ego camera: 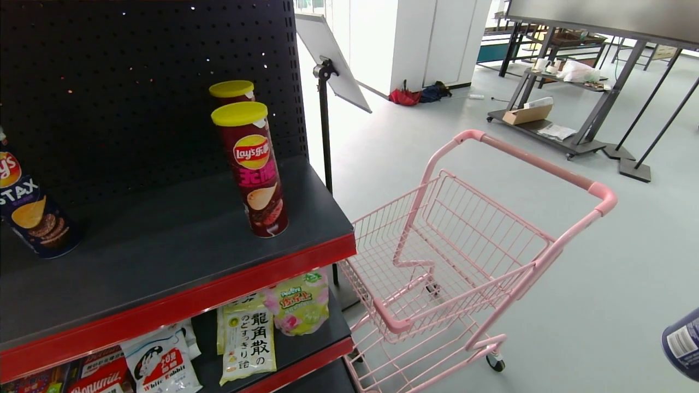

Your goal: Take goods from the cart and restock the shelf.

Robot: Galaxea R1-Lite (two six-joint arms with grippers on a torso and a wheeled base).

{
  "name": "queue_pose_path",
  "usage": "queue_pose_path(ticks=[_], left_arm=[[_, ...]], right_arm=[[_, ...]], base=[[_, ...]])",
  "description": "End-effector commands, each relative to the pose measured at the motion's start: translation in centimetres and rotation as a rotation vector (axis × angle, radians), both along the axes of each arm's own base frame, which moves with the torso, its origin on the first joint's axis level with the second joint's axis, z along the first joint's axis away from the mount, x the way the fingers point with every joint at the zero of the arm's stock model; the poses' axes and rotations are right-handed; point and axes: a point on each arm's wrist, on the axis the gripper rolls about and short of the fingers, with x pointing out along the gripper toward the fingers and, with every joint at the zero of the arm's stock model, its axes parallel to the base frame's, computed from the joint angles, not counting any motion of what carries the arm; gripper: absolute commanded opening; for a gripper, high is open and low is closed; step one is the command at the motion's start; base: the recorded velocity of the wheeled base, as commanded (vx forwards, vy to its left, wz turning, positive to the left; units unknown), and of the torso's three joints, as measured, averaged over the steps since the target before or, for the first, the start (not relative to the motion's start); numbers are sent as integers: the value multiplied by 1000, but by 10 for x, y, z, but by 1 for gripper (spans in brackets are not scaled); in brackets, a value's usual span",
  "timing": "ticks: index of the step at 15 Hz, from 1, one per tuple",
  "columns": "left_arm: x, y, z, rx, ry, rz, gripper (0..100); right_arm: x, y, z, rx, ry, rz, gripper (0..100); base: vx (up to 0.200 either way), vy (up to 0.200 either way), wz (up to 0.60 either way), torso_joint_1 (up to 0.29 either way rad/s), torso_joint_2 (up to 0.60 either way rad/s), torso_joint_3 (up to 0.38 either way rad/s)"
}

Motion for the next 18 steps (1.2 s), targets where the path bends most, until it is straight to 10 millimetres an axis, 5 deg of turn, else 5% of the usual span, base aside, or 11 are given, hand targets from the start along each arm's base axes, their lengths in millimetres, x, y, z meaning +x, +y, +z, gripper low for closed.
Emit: queue_pose_path(ticks=[1, 9, 18], left_arm=[[0, 0, 0, 0, 0, 1, 100], [0, 0, 0, 0, 0, 1, 100], [0, 0, 0, 0, 0, 1, 100]], right_arm=[[2, 1, -1, -2, 13, 3, 0], [12, 2, -8, -14, 69, -5, 0], [10, 2, -15, -22, 83, -3, 0]], base=[[0, 0, 0, 188, -461, -281], [0, 0, 0, 161, -381, -228], [0, 0, 600, 21, -37, -19]])
